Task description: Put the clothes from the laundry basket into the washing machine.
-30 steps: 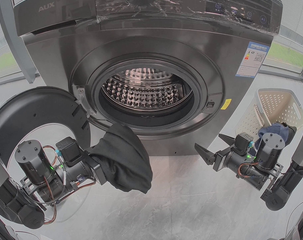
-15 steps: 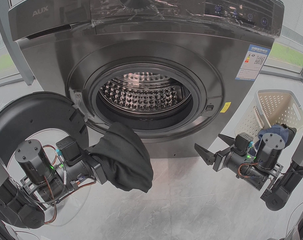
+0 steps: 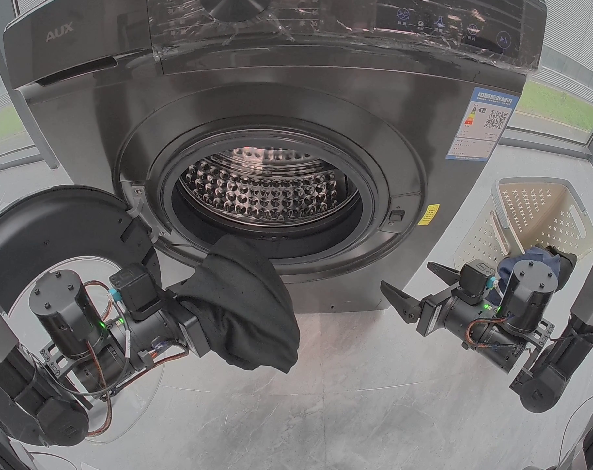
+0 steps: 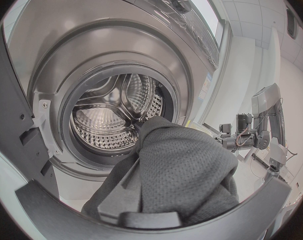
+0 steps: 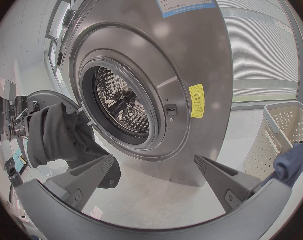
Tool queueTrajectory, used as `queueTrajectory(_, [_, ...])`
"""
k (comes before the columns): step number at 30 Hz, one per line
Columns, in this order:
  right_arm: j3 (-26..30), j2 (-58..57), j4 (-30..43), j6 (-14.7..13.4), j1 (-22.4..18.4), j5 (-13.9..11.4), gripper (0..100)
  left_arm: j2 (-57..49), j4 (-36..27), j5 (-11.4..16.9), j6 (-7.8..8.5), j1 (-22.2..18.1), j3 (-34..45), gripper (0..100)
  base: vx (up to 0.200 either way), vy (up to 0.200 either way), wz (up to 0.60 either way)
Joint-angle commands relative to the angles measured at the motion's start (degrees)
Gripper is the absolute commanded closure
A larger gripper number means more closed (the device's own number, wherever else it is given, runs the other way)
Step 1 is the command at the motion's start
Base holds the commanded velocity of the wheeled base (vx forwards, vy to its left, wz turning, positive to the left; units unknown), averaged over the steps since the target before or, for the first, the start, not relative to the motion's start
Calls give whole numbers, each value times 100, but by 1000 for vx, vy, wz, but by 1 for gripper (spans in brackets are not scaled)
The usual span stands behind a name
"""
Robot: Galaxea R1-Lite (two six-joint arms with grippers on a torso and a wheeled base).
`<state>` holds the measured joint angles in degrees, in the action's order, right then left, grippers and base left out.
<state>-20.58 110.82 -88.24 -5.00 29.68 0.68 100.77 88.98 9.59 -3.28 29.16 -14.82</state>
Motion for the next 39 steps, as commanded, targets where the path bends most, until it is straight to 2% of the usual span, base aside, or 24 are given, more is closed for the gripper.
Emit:
queueTrajectory(1, [1,9,-1,-1,11,2,0,22,23,-1,-6,-24,-12,100,200,0,0])
queueTrajectory(5, [63,-8,-1,-10,20,2,0,22,23,-1,-6,-7,-12,100,200,0,0])
queueTrajectory(23, [115,-52,-1,8,55,-24,0,119,23,-28,38,28,-161,100,0,0,0])
queueTrajectory(24, [89,-52,-1,8,73,-16,0,233,23,-45,-15,125,-319,100,0,0,0])
queueTrajectory(26, [89,-61,-1,8,143,-16,0,373,23,-177,-41,283,-574,100,0,0,0])
queueTrajectory(30, [124,-61,-1,-1,204,-7,0,1103,32,-836,-94,459,-1409,100,0,0,0])
queueTrajectory(34, [168,-114,-1,-10,310,11,0,1648,23,-915,-32,494,-1901,100,0,0,0])
queueTrajectory(39, [168,-175,-1,-10,319,11,0,1999,14,-995,-112,257,-2692,100,0,0,0])
